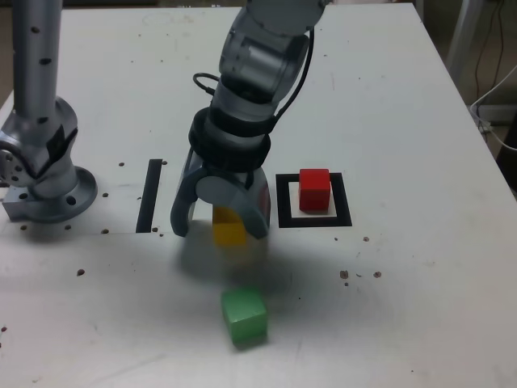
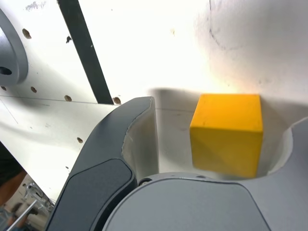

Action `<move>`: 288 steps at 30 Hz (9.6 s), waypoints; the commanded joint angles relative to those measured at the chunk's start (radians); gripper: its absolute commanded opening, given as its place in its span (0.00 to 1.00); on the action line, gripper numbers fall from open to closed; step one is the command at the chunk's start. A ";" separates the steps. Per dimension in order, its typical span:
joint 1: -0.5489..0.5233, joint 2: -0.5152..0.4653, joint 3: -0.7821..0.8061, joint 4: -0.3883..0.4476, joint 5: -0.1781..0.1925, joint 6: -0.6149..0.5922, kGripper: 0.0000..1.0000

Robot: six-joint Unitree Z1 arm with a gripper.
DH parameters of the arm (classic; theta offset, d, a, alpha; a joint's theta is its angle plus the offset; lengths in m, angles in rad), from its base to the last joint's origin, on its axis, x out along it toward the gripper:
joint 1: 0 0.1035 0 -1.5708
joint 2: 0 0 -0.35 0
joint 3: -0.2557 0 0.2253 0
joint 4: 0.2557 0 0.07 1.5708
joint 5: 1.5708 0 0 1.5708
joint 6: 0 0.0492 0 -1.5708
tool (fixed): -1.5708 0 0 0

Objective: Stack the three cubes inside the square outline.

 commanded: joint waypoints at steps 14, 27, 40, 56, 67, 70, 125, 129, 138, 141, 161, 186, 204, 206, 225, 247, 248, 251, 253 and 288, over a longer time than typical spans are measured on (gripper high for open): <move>0.011 0.019 -0.006 -0.058 -0.003 0.052 0.30; 0.011 0.015 -0.006 -0.047 -0.007 0.051 0.29; 0.033 -0.040 -0.200 0.165 0.108 0.029 0.29; 0.113 0.036 -0.452 0.254 0.105 0.118 0.29; 0.156 0.093 -0.512 0.253 0.100 0.157 0.29; 0.159 0.108 -0.528 0.252 0.102 0.164 0.29; 0.187 0.190 -0.547 0.225 0.092 0.207 0.82; 0.187 0.190 -0.544 0.223 0.092 0.209 0.92; 0.187 0.134 -0.509 0.217 0.124 0.187 0.99; 0.185 0.066 -0.471 0.222 0.158 0.159 0.99; -0.153 -0.081 -0.372 0.230 0.099 -0.165 0.99; -0.329 0.021 -0.217 0.031 -0.117 -0.451 0.98; -0.331 0.125 -0.242 -0.006 -0.177 -0.393 0.81; -0.331 0.131 -0.252 0.003 -0.181 -0.392 0.73; -0.336 0.134 -0.272 -0.003 -0.140 -0.376 0.28; -0.316 0.032 -0.394 0.266 -0.008 -0.354 0.28; -0.309 0.028 -0.410 0.284 0.002 -0.345 0.28; -0.273 0.015 -0.449 0.331 0.029 -0.309 0.28; -0.244 0.008 -0.462 0.345 0.042 -0.282 0.28; 0.063 0.105 -0.720 0.444 0.107 0.053 0.28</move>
